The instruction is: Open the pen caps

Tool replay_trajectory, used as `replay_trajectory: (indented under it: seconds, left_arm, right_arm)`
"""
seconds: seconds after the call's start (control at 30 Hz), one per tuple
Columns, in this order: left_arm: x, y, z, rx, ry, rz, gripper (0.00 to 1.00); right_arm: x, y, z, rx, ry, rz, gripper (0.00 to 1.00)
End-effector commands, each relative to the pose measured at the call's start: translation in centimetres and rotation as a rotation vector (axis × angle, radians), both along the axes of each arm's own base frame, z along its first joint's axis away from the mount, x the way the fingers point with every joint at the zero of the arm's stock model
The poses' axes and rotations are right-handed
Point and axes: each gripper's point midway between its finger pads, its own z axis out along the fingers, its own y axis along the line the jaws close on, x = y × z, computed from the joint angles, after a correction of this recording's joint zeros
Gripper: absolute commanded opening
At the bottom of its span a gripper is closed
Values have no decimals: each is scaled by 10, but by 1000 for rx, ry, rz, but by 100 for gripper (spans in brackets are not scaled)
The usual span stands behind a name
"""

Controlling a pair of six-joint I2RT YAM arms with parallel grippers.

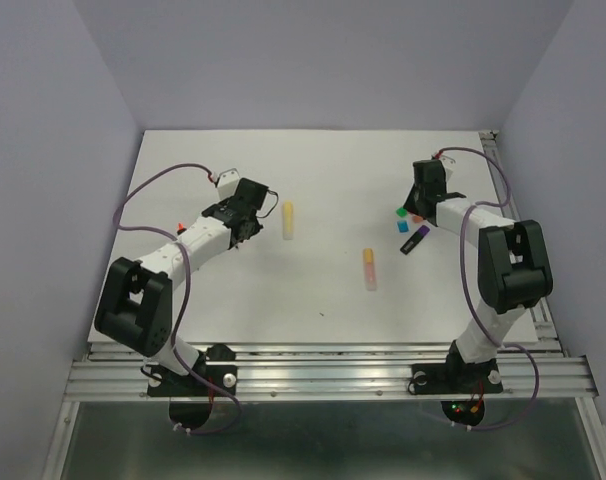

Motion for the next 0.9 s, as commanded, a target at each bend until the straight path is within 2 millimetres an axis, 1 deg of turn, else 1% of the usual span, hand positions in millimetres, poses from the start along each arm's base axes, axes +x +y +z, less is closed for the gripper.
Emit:
replay_trajectory:
  seconds: [0.0,0.03,0.1,0.2,0.23,0.27,0.3,0.33,0.37,0.4,0.47,0.5,0.53,0.57,0.63,0.67,0.8,0.83,0.87]
  left_arm:
    - [19,10,11,71,-18,20,8]
    - [22,13,4,87,3,27,9]
    - [26,15,0,100,21,25,9]
    - [35,22,-5,126,37,42,14]
    - [36,23,-11,136,53,42,18]
    - [38,27,-14,139,62,51,25]
    - [39,27,-15,139,67,52,26]
    - [39,28,-19,141,80,55,31]
    - [40,30,-20,140,84,60,39]
    - [41,31,-22,136,90,59,43]
    - [42,31,-24,139,96,54,45]
    - [43,31,-23,137,95,52,47]
    - [42,30,-22,137,95,47,52]
    - [42,30,-22,135,94,44,53]
    - [43,28,-19,128,89,32,57]
    - [43,28,-18,123,84,30,57]
    - [45,20,-10,89,64,-6,63]
    - [44,19,-8,81,61,-13,65]
    - [44,17,-4,71,53,-20,70]
  right_arm:
    - [12,-10,11,-32,-30,-64,8]
    - [12,-10,9,-32,-26,-65,10]
    - [12,-9,6,-28,-19,-66,12]
    - [11,-10,6,-31,-14,-70,13]
    - [10,-10,6,-30,-11,-70,13]
    - [10,-10,6,-30,-10,-72,14]
    - [10,-9,6,-27,-9,-71,18]
    - [10,-9,5,-25,-5,-72,22]
    - [9,-8,5,-20,-2,-72,26]
    - [9,-8,4,-17,3,-72,29]
    - [6,-8,1,-14,11,-76,30]
    - [6,-9,1,-16,11,-78,30]
    - [5,-10,2,-18,7,-82,31]
    - [5,-11,2,-19,8,-90,31]
    - [3,-11,5,-17,9,-90,36]
    - [3,-10,6,-12,8,-90,37]
    - [2,-8,15,0,-6,-89,47]
    - [1,-9,18,2,-10,-91,50]
    - [0,-9,20,4,-11,-91,53]
